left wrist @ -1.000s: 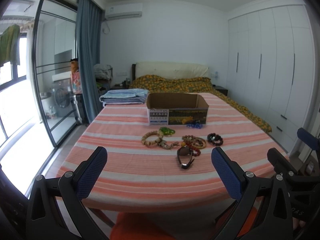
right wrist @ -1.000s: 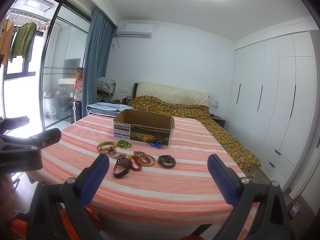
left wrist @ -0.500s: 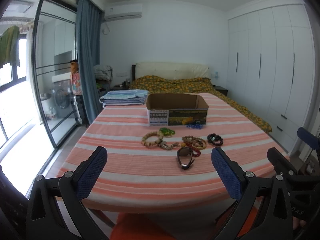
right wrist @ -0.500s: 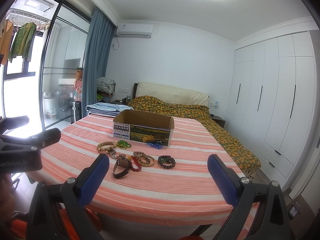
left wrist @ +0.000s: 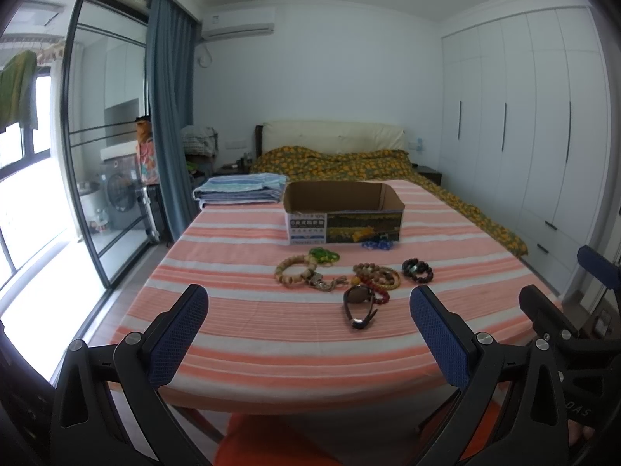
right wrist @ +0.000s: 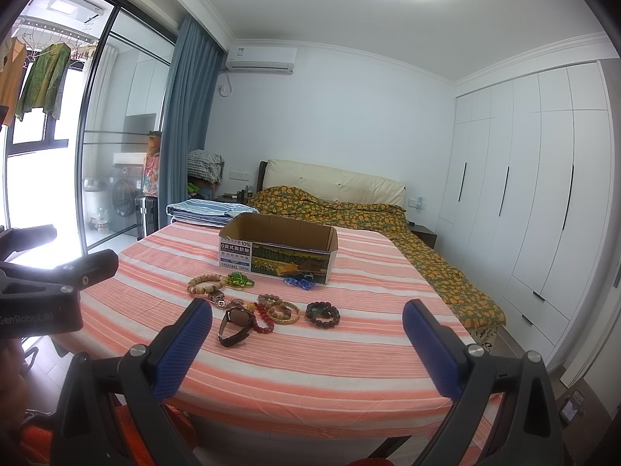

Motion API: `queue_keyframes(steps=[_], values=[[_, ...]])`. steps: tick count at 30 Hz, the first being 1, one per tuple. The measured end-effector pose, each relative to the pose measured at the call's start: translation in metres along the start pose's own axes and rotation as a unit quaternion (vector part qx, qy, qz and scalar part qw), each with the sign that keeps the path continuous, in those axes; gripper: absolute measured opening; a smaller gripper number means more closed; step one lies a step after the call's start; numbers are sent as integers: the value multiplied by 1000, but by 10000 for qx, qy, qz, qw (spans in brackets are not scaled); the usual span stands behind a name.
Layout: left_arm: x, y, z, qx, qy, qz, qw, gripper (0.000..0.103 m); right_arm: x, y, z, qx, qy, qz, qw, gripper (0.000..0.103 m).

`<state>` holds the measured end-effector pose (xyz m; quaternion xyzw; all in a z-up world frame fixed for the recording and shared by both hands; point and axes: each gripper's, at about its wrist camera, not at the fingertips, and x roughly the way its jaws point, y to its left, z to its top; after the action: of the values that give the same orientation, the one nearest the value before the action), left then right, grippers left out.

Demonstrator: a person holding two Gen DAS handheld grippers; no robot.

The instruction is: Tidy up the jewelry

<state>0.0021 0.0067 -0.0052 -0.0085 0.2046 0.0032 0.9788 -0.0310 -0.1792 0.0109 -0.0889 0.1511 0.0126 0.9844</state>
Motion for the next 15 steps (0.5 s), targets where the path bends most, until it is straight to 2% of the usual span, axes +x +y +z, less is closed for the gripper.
queue_keyframes(steps=[15], values=[[2, -2, -2, 34, 88, -36, 9999, 103, 0, 0, 0, -5, 1, 3, 10000, 100]])
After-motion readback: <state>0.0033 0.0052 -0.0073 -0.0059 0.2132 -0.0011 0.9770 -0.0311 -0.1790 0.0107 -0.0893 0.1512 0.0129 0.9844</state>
